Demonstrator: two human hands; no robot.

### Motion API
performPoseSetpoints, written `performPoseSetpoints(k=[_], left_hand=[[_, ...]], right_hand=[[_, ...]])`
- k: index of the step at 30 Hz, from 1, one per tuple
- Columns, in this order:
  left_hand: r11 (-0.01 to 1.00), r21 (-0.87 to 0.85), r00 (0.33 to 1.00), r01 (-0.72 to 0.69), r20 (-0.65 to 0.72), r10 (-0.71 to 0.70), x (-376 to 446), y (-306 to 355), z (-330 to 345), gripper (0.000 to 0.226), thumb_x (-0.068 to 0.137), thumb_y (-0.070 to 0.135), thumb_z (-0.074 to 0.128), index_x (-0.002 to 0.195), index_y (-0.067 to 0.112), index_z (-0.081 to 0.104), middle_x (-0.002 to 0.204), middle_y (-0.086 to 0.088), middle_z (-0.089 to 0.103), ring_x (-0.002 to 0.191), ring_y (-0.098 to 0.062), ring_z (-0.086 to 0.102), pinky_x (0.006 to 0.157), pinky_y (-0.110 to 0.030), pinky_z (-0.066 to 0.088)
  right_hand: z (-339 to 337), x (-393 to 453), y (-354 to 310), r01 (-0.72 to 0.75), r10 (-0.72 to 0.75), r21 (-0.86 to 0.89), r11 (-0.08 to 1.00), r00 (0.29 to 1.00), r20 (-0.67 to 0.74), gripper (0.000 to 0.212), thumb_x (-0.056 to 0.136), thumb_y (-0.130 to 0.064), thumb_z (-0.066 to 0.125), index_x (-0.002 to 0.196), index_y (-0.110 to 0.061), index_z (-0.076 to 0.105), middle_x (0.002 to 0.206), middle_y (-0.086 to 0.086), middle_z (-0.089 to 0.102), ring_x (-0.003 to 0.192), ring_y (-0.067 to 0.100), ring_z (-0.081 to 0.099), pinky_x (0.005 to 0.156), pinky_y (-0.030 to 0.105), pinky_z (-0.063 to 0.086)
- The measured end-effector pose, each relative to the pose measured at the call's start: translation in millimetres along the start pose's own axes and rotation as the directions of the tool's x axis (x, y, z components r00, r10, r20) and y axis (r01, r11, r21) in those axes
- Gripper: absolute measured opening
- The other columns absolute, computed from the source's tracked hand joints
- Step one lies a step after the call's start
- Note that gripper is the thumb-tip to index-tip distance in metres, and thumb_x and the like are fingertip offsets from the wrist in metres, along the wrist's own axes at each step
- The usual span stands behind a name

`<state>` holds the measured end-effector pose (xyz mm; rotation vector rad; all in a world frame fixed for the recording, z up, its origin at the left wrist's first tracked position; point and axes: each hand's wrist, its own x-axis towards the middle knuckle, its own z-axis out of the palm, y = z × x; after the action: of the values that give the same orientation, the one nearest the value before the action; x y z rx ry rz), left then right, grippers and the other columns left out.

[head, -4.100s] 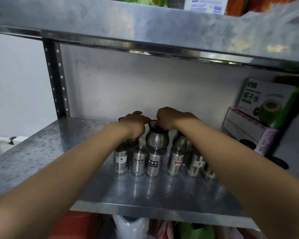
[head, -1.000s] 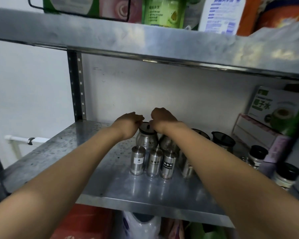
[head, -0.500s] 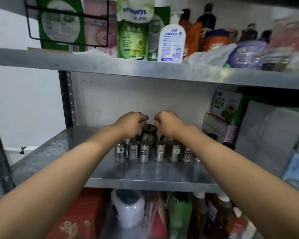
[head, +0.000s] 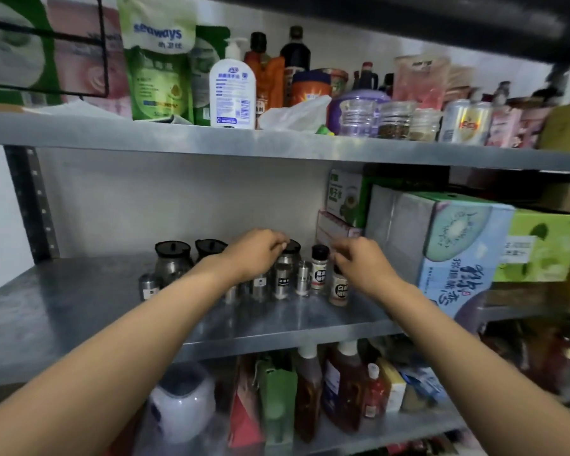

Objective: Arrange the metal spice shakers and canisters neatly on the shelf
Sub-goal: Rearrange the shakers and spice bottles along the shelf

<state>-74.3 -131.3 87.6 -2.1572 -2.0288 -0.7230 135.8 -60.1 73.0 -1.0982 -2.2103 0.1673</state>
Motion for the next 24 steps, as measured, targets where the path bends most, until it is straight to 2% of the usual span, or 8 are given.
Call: performPoseSetpoints(k=[5, 9, 12, 14, 16, 19, 22, 24], left_hand=[[1.000, 0.001, 0.999, -0.011, 0.035, 0.011, 19.5, 22.6, 21.7, 0.029, 0.098, 0.031, 0.040, 0.108, 0.015, 0.062, 0.105, -0.011, 0.068, 0.095, -0.031, 0.061, 0.085, -0.044, 0.052], [0.999, 0.006, 0.999, -0.041, 0.033, 0.041, 35.1, 31.7, 36.1, 0.026, 0.096, 0.030, 0.044, 0.109, 0.021, 0.064, 0.108, -0.008, 0.069, 0.100, -0.029, 0.062, 0.086, -0.042, 0.052], [1.000, -0.018, 1.000, -0.024, 0.004, 0.024, 50.8, 33.7, 43.8, 0.026, 0.094, 0.026, 0.049, 0.116, 0.023, 0.064, 0.117, -0.008, 0.068, 0.107, -0.029, 0.061, 0.091, -0.041, 0.051], [0.999, -0.036, 1.000, 0.013, -0.003, -0.013, 61.2, 33.4, 50.5, 0.031, 0.093, 0.022, 0.051, 0.122, 0.022, 0.062, 0.124, -0.008, 0.065, 0.111, -0.028, 0.060, 0.095, -0.040, 0.050], [0.999, -0.009, 0.999, 0.032, 0.022, -0.032, 72.9, 32.8, 57.5, 0.035, 0.092, 0.021, 0.053, 0.126, 0.021, 0.060, 0.127, -0.009, 0.063, 0.113, -0.028, 0.060, 0.096, -0.040, 0.050], [0.999, 0.015, 0.998, 0.046, 0.047, -0.047, 88.4, 32.6, 62.7, 0.039, 0.091, 0.028, 0.055, 0.130, 0.025, 0.056, 0.131, -0.009, 0.061, 0.113, -0.029, 0.060, 0.097, -0.040, 0.049], [0.998, 0.016, 0.995, 0.063, 0.073, -0.064, 102.2, 32.1, 68.3, 0.043, 0.089, 0.031, 0.058, 0.132, 0.027, 0.053, 0.135, -0.008, 0.057, 0.118, -0.029, 0.056, 0.100, -0.038, 0.047], [0.997, 0.043, 0.993, 0.070, 0.091, -0.073, 108.9, 31.7, 72.8, 0.046, 0.088, 0.033, 0.060, 0.134, 0.028, 0.052, 0.137, -0.008, 0.056, 0.122, -0.029, 0.053, 0.100, -0.034, 0.044]], right_hand=[[2.0, -6.4, 27.1, -0.077, 0.078, 0.034, 0.997, 0.996, -0.031, 0.024, 0.093, -0.013, 0.059, 0.113, -0.009, 0.071, 0.109, 0.015, 0.072, 0.103, 0.031, 0.065, 0.089, 0.033, 0.050], [5.8, 1.9, 36.6, -0.082, 0.088, 0.083, 0.993, 0.994, -0.066, 0.027, 0.091, -0.010, 0.059, 0.117, -0.007, 0.069, 0.114, 0.015, 0.070, 0.105, 0.030, 0.065, 0.091, 0.033, 0.050], [10.8, 11.3, 42.0, -0.098, 0.102, 0.091, 0.991, 0.994, -0.047, 0.027, 0.089, -0.013, 0.063, 0.115, -0.006, 0.067, 0.116, 0.015, 0.065, 0.104, 0.030, 0.063, 0.087, 0.032, 0.048], [15.9, 16.6, 45.9, -0.127, 0.126, 0.078, 0.989, 0.992, 0.012, 0.027, 0.087, -0.014, 0.065, 0.113, -0.008, 0.068, 0.112, 0.014, 0.065, 0.103, 0.031, 0.063, 0.083, 0.030, 0.047], [21.2, 21.8, 50.1, -0.165, 0.161, 0.056, 0.985, 0.984, 0.079, 0.022, 0.084, -0.014, 0.067, 0.106, -0.013, 0.069, 0.099, 0.009, 0.065, 0.098, 0.029, 0.064, 0.076, 0.027, 0.046], [26.8, 28.7, 53.7, -0.196, 0.193, 0.012, 0.980, 0.971, 0.139, 0.015, 0.080, -0.014, 0.069, 0.094, -0.021, 0.067, 0.083, 0.002, 0.060, 0.091, 0.027, 0.065, 0.071, 0.024, 0.045], [31.0, 33.8, 56.9, -0.204, 0.201, 0.002, 0.979, 0.967, 0.158, 0.018, 0.076, -0.013, 0.072, 0.087, -0.024, 0.062, 0.076, -0.001, 0.058, 0.089, 0.026, 0.065, 0.071, 0.025, 0.047], [33.8, 35.6, 60.2, -0.207, 0.204, 0.005, 0.978, 0.967, 0.151, 0.023, 0.078, -0.013, 0.072, 0.096, -0.024, 0.065, 0.085, 0.002, 0.063, 0.094, 0.028, 0.065, 0.074, 0.024, 0.045]])
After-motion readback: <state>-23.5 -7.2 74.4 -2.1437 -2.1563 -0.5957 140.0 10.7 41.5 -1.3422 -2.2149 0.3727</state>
